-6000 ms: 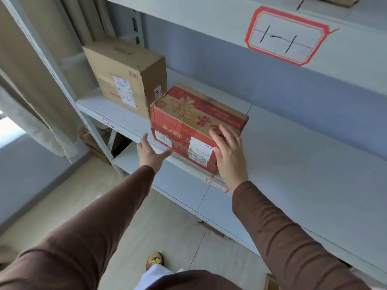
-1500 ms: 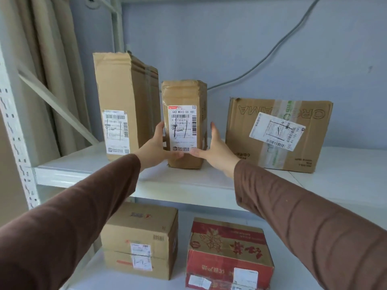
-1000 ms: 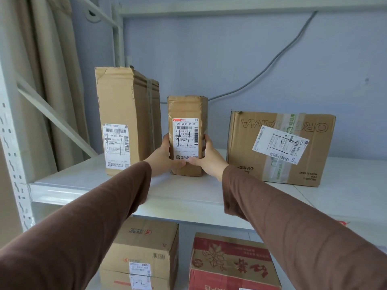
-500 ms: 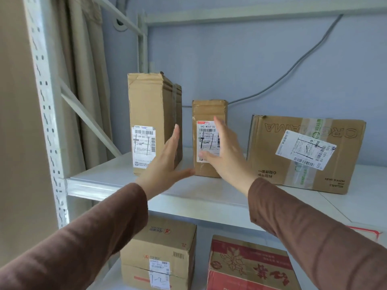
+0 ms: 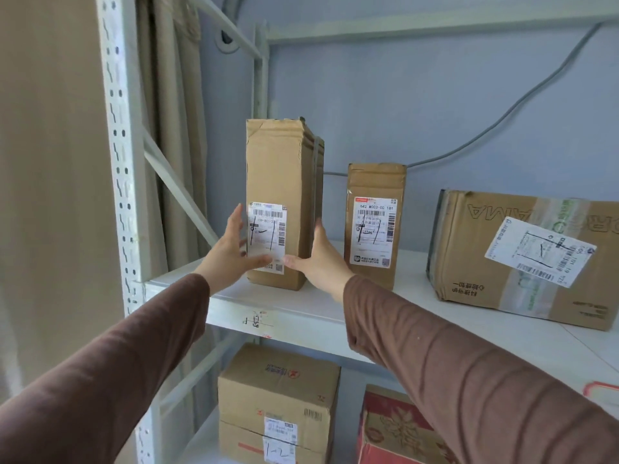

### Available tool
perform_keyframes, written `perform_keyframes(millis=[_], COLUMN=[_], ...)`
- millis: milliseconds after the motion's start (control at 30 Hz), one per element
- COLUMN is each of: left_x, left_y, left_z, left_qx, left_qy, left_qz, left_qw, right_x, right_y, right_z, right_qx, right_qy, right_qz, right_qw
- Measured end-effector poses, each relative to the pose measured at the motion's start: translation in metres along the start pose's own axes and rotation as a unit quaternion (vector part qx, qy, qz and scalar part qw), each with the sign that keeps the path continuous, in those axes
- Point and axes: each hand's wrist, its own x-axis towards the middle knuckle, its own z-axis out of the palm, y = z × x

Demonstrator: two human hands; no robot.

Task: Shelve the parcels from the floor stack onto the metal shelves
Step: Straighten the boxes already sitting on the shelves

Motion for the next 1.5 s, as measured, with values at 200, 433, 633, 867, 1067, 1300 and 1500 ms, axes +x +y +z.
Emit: perform_keyframes(millis=[200, 433, 633, 867, 1067, 1300, 1500], left_x=[0.023, 0.046, 0.053, 0.015, -0.090, -0.192, -0.230], left_y=[-0.015, -0.021, -0.028, -0.021, -0.009, -0.051, -0.118], left_z=[0.005, 0.009, 0.009, -0.001, -0.010, 0.017, 0.052], left_qx=[0.022, 0.038, 0.033, -0.020, -0.043, -0.041, -0.032], left_qy=[-0.037, -0.042, -0.043, -0.009, 0.037, 0.050, 0.003], left_qz=[-0.014, -0.027, -0.030, -0.039, 0.024, 0.024, -0.077], left_qw=[0.999, 0.998, 0.998, 0.999, 0.998, 0.998, 0.997], right_x=[0.027, 0.053, 0.058, 0.014, -0.089, -0.180, -0.208], right_y=[0.013, 0.017, 0.018, -0.001, -0.007, 0.054, 0.138], right_z=[0.013, 0.016, 0.017, 0.009, 0.021, 0.075, 0.112], right_qx=[-0.030, -0.026, -0.027, -0.007, -0.043, -0.012, 0.039], right_qy=[-0.001, -0.001, 0.003, 0.030, 0.061, 0.023, -0.010], right_qz=[0.031, 0.044, 0.048, 0.010, -0.191, -0.233, -0.062], right_qw=[0.999, 0.999, 0.998, 0.999, 0.979, 0.972, 0.997])
